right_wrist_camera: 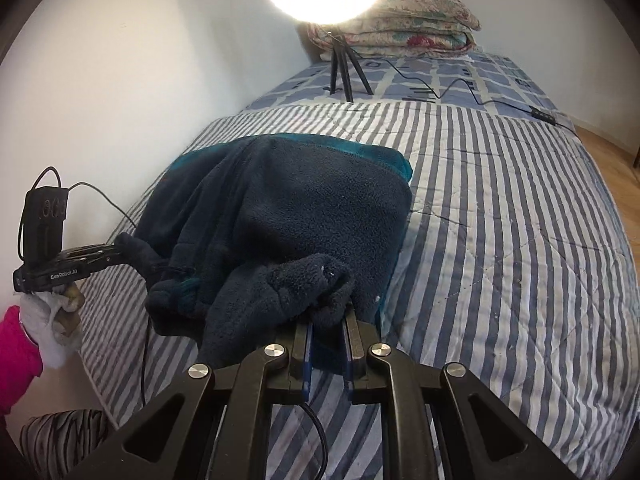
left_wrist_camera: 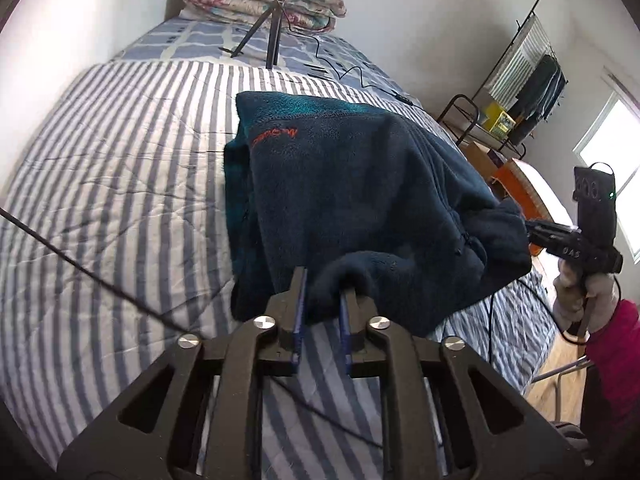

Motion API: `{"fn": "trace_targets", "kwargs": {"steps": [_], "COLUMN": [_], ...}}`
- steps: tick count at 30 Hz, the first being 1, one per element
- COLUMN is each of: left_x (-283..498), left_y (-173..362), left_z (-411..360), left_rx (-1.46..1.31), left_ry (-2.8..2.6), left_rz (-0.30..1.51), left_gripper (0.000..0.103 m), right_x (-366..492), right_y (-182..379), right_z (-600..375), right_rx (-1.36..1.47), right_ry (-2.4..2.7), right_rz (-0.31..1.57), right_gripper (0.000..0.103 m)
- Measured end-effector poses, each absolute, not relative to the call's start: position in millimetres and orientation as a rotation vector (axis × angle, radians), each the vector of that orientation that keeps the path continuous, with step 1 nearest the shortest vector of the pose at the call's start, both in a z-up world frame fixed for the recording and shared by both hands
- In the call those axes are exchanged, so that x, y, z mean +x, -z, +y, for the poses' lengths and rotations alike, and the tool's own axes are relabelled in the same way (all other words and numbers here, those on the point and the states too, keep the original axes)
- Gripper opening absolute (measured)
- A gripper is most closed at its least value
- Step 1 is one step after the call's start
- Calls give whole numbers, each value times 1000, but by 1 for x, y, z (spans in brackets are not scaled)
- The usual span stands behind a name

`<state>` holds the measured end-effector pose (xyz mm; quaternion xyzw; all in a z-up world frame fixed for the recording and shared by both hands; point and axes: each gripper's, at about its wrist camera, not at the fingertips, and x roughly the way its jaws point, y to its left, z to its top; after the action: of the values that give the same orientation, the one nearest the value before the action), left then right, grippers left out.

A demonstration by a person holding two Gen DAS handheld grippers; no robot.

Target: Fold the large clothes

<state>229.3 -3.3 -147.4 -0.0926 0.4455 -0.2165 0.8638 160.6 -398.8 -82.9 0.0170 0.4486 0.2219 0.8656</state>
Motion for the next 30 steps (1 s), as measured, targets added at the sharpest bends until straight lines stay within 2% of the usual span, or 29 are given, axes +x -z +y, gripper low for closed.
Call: {"fn": "trace_targets", "kwargs": {"steps": [1, 2, 3, 4, 10, 12, 14, 16, 18, 20, 22, 24, 25, 26, 30], "left_x": [224, 220, 217, 214, 204, 192, 183, 172, 162, 150, 142, 136, 133, 130, 134], "left_y": [144, 140, 137, 131, 74, 40, 6, -29, -64, -102, -133, -158, -170, -177, -177], "left_z": [1, 6, 11, 18, 53, 58, 62, 69, 78, 89, 100, 109, 113, 117, 127], "left_rx": [-195, -203, -216, -235, -345, -306, -277, -263, -262, -274, -286, -288, -288, -289, -306], "left_ry": [454, 456, 460, 459, 451, 449, 456, 451, 447, 441, 440, 429, 420, 412, 397], "left_rz": [934, 931, 923, 912, 813, 750, 702, 649, 597, 542, 504, 472, 452, 441, 455], "left_gripper": [19, 26, 32, 34, 35, 35, 35, 37, 46, 49, 51, 62, 63, 66, 69], "right_x": [157, 151, 147, 141, 102, 85, 67, 51, 35, 23, 11, 2, -3, -7, -9], "right_y": [79, 73, 69, 63, 8, -26, -58, -93, -126, -155, -181, -204, -216, -223, -234], "right_z": [-399, -400, -401, -404, -425, -429, -432, -434, -436, -438, -439, -440, -440, -441, -446], "right_rx": [13, -25, -39, -40, -38, -64, -89, -108, -120, -126, -146, -170, -176, -172, -154], "right_ry": [-455, -432, -423, -422, -390, -378, -380, -382, -384, -380, -375, -362, -358, -359, -356], "right_rz": [929, 915, 907, 898, 774, 714, 655, 594, 539, 486, 430, 389, 368, 353, 336], "right_gripper": [20, 24, 25, 25, 28, 32, 44, 45, 49, 74, 76, 77, 81, 85, 88]}}
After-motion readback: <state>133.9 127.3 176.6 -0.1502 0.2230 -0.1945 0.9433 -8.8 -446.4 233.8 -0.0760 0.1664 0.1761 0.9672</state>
